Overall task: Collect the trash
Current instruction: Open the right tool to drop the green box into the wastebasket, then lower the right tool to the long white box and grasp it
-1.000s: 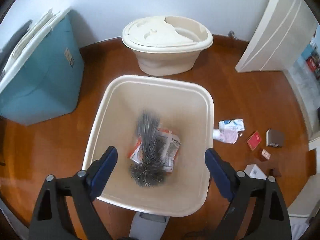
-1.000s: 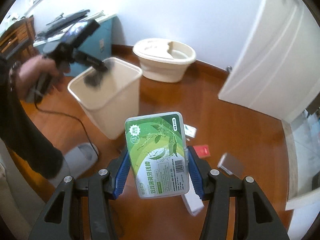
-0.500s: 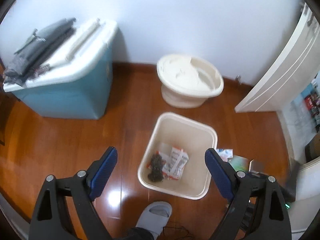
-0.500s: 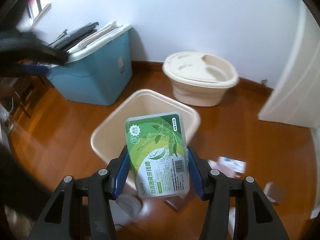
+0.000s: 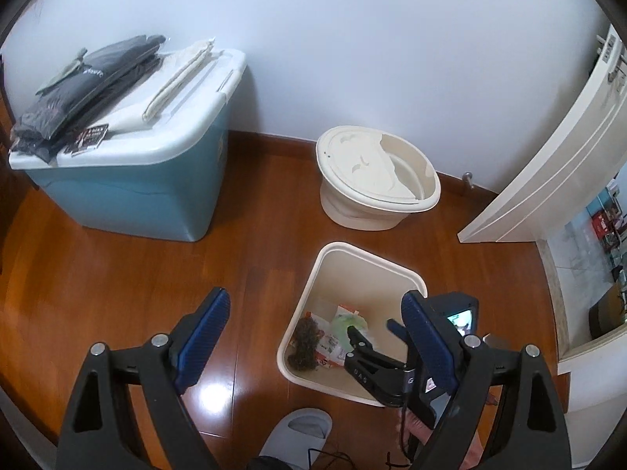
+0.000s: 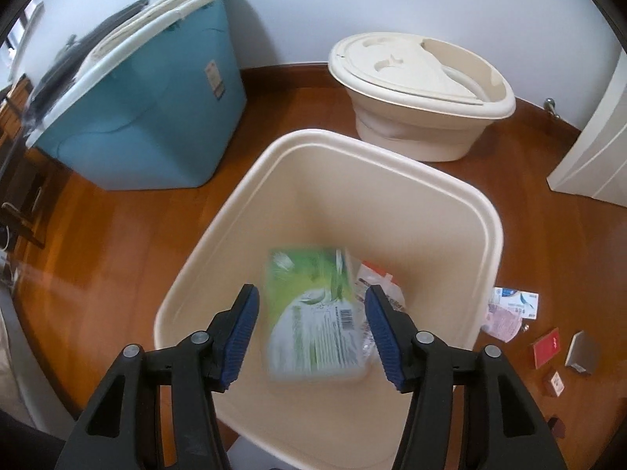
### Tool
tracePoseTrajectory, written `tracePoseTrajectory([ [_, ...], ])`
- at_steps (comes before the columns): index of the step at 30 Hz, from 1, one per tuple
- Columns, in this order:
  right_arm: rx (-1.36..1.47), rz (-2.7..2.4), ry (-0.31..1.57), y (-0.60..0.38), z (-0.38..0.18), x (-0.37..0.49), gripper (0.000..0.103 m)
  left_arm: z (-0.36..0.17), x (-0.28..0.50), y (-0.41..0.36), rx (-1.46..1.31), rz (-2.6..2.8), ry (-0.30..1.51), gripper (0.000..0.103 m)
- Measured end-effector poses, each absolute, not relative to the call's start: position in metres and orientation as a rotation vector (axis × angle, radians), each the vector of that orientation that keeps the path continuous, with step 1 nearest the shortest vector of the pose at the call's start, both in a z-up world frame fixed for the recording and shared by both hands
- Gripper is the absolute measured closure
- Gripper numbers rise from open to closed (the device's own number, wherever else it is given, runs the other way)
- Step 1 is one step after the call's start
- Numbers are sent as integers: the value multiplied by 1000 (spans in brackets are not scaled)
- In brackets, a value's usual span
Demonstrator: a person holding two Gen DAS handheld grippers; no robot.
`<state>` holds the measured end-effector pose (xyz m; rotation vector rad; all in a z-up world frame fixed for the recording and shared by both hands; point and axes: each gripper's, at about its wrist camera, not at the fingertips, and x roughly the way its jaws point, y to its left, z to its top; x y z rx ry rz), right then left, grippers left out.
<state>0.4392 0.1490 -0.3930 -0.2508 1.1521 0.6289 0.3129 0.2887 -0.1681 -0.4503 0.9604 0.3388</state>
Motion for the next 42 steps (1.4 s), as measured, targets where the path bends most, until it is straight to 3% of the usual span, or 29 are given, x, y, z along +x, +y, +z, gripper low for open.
tracePoseTrajectory([
  [2,-248,616,1151,146,-394,440,28,-170,313,290,-464,338,966,13],
  [8,-314,630,1133,112,-364,420,27,-174,316,282,-468,306,988,13],
  [14,-507,584,1077,-25,-319,408,23,-180,331,200,-349,181,1016,13],
  [16,-545,541,1071,-86,-322,407,15,-186,335,166,-309,149,1017,13],
  [20,-556,510,1150,-188,-367,408,13,-227,347,84,-225,99,1063,13],
  [23,-625,512,1250,-242,-433,406,13,-263,355,49,-215,93,1108,13],
  [31,-707,593,1418,-286,-584,417,13,-363,366,-20,-103,52,1188,13],
  [42,-694,675,1458,-273,-644,441,16,-451,356,-40,-14,66,1325,13],
])
